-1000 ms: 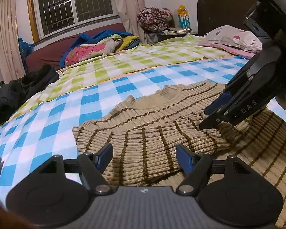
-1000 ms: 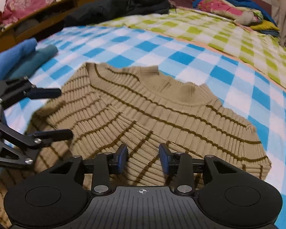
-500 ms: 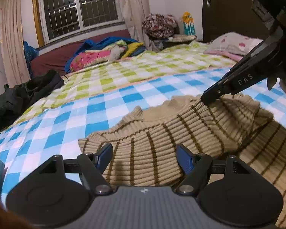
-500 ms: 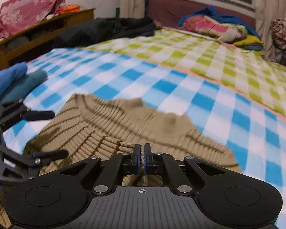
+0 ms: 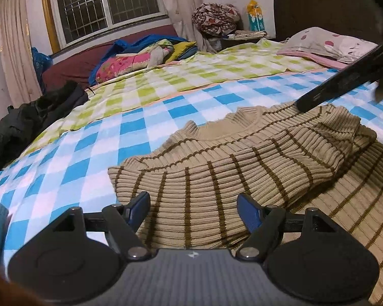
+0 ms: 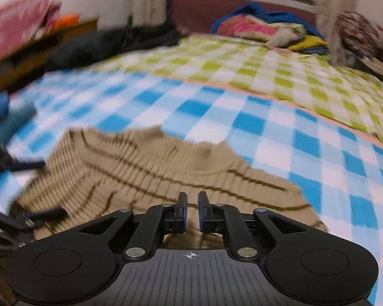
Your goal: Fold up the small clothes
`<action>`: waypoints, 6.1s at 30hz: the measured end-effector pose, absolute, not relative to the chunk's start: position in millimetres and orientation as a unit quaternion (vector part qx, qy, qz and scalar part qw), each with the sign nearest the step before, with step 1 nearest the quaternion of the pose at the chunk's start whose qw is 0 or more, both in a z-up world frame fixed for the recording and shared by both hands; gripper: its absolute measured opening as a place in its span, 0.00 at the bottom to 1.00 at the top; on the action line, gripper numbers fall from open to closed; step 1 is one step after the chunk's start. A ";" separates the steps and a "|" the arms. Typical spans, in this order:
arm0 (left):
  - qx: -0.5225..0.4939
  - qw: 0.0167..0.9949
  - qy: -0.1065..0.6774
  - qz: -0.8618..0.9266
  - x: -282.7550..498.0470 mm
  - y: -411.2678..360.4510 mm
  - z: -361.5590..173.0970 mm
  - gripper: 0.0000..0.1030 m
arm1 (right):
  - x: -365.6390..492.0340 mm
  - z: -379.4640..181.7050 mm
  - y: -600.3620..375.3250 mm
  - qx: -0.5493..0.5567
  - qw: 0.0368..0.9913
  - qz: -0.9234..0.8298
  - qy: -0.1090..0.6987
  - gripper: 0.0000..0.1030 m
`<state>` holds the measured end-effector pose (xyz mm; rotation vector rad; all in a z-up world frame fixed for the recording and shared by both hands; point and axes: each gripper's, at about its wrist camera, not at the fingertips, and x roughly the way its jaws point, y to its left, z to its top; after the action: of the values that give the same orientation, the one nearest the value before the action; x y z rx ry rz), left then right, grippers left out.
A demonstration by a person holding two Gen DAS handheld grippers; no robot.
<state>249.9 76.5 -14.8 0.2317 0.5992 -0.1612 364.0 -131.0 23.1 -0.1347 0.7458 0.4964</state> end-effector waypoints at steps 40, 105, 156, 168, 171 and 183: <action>0.141 0.946 0.287 -0.047 272.2 61.1 -21.8 0.78 | 359.8 13.5 -222.5 0.079 0.927 0.110 0.351 0.06; 0.014 0.942 0.333 -0.046 122.1 79.6 -8.8 0.79 | 194.3 7.8 -209.1 0.044 0.885 0.225 0.406 0.25; -0.125 0.904 0.407 -0.040 -10.6 79.5 -31.1 0.33 | 47.0 -21.3 -273.7 0.134 0.865 0.145 0.461 0.29; -0.194 0.889 0.413 -0.041 -8.8 94.0 -34.1 0.27 | 47.1 -27.3 -273.2 0.189 0.850 0.157 0.466 0.15; -0.196 0.889 0.412 -0.038 -7.9 94.0 -35.5 0.27 | 47.7 -27.4 -271.3 0.186 0.852 0.156 0.465 0.16; -0.196 0.888 0.414 -0.047 0.5 94.4 -26.6 0.13 | 55.3 -25.7 -271.6 0.215 0.846 0.187 0.451 0.09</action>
<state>0.5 94.4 -26.6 -0.4083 0.8608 -0.0969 55.3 -271.6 -25.7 0.4529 0.9517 0.3938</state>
